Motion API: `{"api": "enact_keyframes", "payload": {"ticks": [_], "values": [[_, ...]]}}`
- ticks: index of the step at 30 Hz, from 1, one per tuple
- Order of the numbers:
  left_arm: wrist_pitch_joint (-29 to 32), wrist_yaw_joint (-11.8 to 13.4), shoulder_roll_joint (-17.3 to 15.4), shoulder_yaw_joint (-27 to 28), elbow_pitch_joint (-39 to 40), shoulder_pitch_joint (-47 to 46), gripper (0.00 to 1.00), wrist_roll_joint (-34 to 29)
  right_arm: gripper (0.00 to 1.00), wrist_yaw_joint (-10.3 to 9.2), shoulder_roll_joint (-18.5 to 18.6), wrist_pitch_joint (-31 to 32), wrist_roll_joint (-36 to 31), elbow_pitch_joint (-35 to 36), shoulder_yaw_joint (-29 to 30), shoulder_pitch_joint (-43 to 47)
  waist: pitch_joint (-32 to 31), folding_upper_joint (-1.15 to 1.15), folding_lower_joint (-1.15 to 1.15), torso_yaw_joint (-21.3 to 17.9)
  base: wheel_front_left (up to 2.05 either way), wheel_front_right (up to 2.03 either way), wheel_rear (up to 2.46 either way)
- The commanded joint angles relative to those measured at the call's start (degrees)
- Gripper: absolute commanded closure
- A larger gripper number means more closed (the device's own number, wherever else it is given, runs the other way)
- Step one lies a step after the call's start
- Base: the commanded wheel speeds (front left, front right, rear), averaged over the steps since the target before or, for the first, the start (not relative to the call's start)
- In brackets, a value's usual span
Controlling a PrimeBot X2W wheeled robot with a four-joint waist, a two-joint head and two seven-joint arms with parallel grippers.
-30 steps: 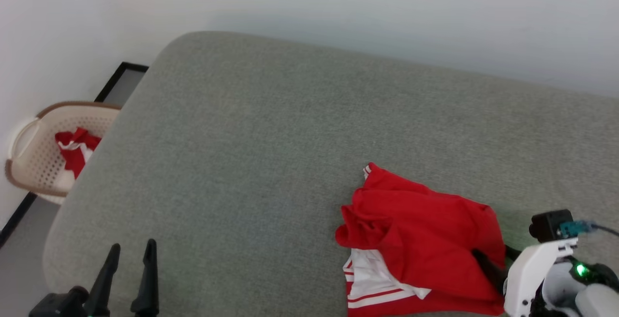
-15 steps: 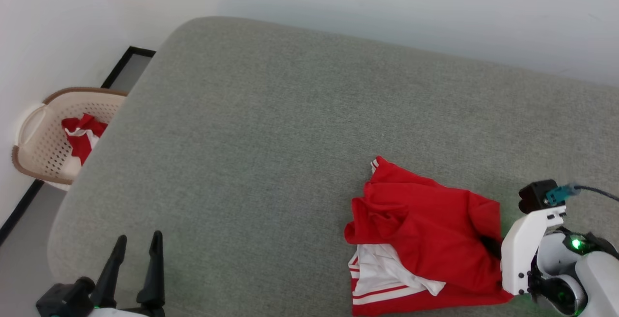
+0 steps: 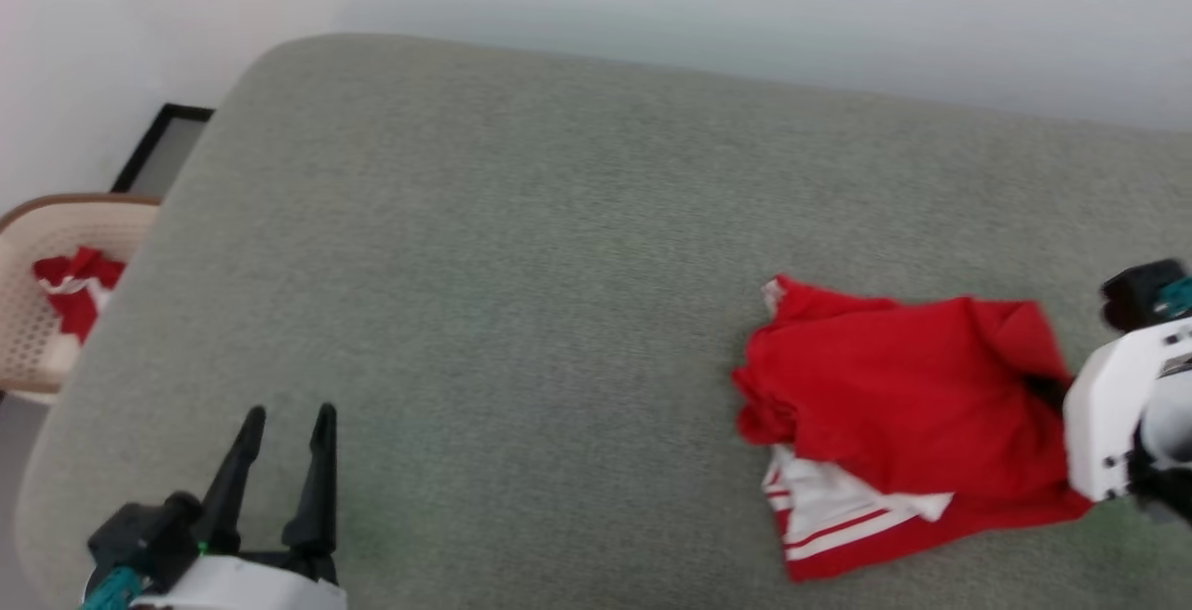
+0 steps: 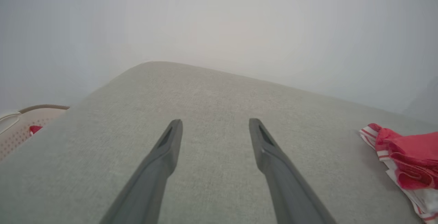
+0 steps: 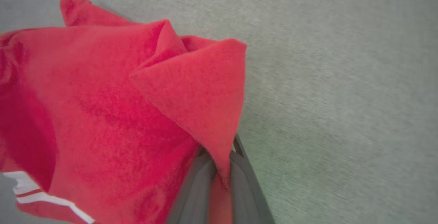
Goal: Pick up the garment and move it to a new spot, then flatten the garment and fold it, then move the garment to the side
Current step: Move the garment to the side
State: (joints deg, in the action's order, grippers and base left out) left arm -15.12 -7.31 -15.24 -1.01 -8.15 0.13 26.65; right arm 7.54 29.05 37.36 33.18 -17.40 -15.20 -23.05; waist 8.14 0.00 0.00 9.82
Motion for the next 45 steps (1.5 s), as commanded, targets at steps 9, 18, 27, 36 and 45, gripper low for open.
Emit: {"api": "enact_keyframes", "payload": {"ticks": [9, 18, 27, 36, 45], "values": [[0.03, -0.17, -1.77, -4.96, 0.77, -6.72, 0.0, -0.63, 1.0, -0.11, 6.36, 0.54, -1.76, 1.31, 3.09, -5.49, 4.63, 0.0, 0.0, -8.82, 0.0, 0.0, 0.0], [0.03, -0.17, -4.01, -11.03, 0.29, -14.78, 0.0, 0.33, 1.0, -0.11, 12.35, -1.97, -3.46, -1.5, 3.04, -12.35, 9.54, 0.0, 0.0, -14.98, 0.0, 0.0, 0.0], [0.03, -0.17, -6.77, -15.36, -0.28, -21.11, 0.0, 1.19, 1.0, -0.11, 17.18, -9.7, -6.24, -5.51, 0.39, -18.74, 14.77, 0.0, 0.0, -20.26, 0.0, 0.0, 0.0], [0.03, -0.17, -9.16, -18.75, -0.26, -25.12, 0.0, 1.81, 1.0, -0.11, 20.46, -18.31, -11.86, -13.37, -1.32, -23.68, 18.74, 0.0, 0.0, -22.77, 0.0, 0.0, 0.0], [0.03, -0.18, -10.41, -21.21, -0.51, -27.89, 0.0, 2.69, 1.0, -0.11, 18.43, -24.94, -17.49, -23.59, -0.72, -27.37, 20.99, 0.0, 0.0, -22.5, 0.0, 0.0, 0.0]]}}
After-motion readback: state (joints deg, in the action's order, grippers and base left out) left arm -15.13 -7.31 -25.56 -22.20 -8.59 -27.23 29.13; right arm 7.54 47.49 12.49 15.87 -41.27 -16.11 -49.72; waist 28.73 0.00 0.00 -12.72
